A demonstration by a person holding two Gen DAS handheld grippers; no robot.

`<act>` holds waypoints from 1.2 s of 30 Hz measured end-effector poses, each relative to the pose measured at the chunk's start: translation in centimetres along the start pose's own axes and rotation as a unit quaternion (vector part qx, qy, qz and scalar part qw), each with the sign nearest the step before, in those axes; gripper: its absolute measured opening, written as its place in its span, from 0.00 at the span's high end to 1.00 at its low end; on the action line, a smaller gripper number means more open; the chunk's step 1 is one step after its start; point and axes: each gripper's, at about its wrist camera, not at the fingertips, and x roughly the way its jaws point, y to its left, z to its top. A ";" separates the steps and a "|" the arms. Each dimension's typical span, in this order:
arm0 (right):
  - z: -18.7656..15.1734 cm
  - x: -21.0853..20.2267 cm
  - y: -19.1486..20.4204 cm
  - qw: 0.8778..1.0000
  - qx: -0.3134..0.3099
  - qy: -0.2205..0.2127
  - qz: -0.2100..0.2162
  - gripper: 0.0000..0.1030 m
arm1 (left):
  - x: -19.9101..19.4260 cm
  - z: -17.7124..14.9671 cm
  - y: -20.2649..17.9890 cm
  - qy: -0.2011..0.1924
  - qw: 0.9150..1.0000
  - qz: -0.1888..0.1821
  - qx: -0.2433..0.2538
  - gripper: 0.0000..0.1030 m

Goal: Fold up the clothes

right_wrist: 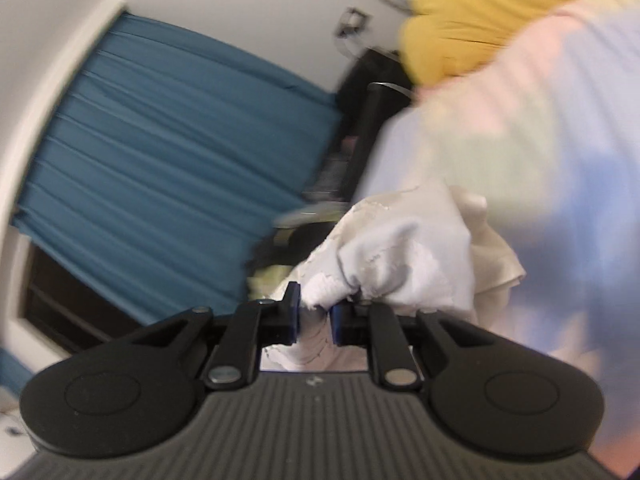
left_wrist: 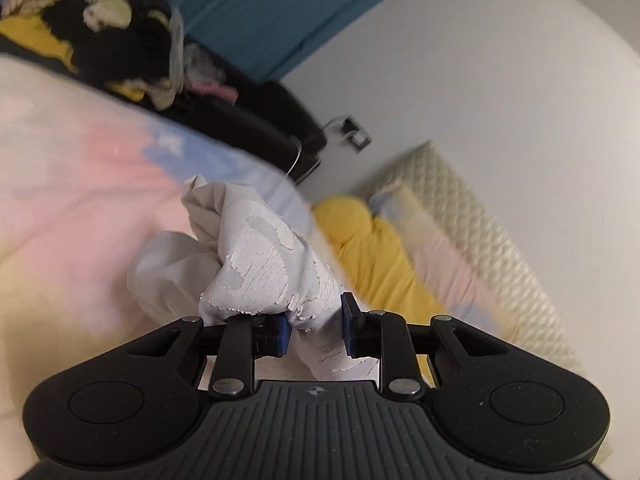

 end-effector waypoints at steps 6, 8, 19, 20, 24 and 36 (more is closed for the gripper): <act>-4.0 2.1 -9.7 0.995 0.016 0.066 -0.071 0.83 | 3.7 -4.2 6.2 0.034 0.999 0.025 0.024 0.73; -4.7 2.4 -10.9 0.994 0.013 0.071 -0.078 0.78 | 3.6 -4.6 6.7 0.034 0.998 0.025 0.036 0.72; -6.2 -1.8 -5.8 0.986 -0.071 0.090 -0.119 0.40 | -3.4 -4.3 2.0 0.031 0.990 0.077 0.114 0.16; -6.5 -2.4 -4.8 0.986 -0.079 0.092 -0.115 0.40 | -4.4 -4.3 1.2 0.019 0.987 0.092 0.132 0.13; -8.0 -4.9 -0.8 0.984 -0.109 0.101 -0.099 0.40 | -10.0 -4.3 -1.7 -0.007 0.977 0.115 0.179 0.09; -14.1 -12.5 13.2 0.966 -0.223 0.127 -0.016 0.39 | -27.7 -4.3 -6.6 -0.087 0.955 0.160 0.235 0.02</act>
